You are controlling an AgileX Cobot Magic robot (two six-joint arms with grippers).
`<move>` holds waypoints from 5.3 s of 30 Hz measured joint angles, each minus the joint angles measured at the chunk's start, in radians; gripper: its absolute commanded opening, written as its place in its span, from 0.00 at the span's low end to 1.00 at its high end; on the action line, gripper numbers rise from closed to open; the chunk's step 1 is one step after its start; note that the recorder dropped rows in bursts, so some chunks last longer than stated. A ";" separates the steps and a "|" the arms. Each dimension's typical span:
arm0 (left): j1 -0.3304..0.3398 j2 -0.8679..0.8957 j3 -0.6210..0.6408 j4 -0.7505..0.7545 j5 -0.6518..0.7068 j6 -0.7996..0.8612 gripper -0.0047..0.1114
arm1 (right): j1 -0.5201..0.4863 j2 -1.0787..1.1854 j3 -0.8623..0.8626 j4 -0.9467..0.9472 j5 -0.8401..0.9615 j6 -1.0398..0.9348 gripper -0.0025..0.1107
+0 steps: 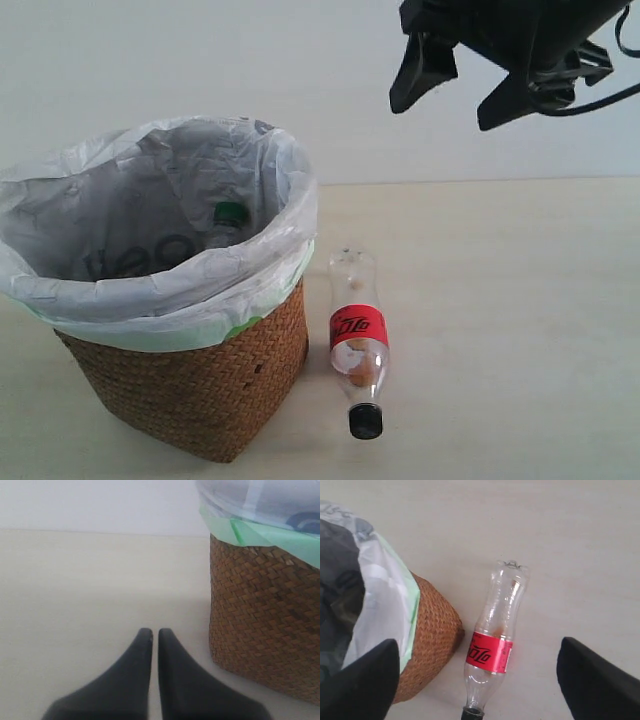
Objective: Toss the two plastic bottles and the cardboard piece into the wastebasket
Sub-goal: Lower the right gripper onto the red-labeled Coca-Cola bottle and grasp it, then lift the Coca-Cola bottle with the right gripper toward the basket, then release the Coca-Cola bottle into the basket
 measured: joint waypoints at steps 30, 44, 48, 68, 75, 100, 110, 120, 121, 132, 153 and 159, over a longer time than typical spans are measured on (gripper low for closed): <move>0.000 0.000 0.000 0.000 0.000 0.000 0.07 | 0.081 0.340 0.169 -0.019 -0.215 -0.026 0.71; 0.000 0.000 0.000 0.000 0.000 0.000 0.07 | 0.170 0.420 0.225 -0.018 -0.380 0.033 0.71; 0.000 0.000 0.000 0.000 0.000 0.000 0.07 | 0.170 0.454 0.225 -0.019 -0.366 0.039 0.70; 0.000 0.000 0.000 0.000 0.000 0.000 0.07 | 0.170 0.488 0.223 -0.015 -0.354 0.050 0.39; 0.000 0.000 0.000 0.000 0.000 0.000 0.07 | 0.170 0.492 0.220 -0.024 -0.356 0.057 0.02; 0.000 0.000 0.000 0.000 0.000 0.000 0.07 | -0.172 -0.157 0.472 -0.616 -0.174 0.363 0.02; 0.000 0.000 0.000 0.000 0.000 0.000 0.07 | -0.067 -0.164 0.456 0.075 -0.304 -0.052 0.02; 0.000 0.000 0.000 0.000 0.000 0.000 0.07 | -0.001 -0.199 0.278 0.713 -0.206 -0.494 0.02; 0.000 0.000 0.000 0.000 0.000 0.000 0.07 | -0.006 -0.199 0.277 0.662 -0.206 -0.465 0.02; 0.000 0.000 0.000 0.000 0.000 0.000 0.07 | -0.023 -0.158 0.403 -0.736 -0.069 0.450 0.02; 0.000 0.000 0.000 0.000 0.000 0.000 0.07 | 0.005 -0.081 -0.013 0.973 -0.164 -0.488 0.95; 0.000 0.000 0.000 0.000 0.000 0.000 0.07 | 0.010 -0.009 -0.051 0.763 -0.094 -0.408 0.95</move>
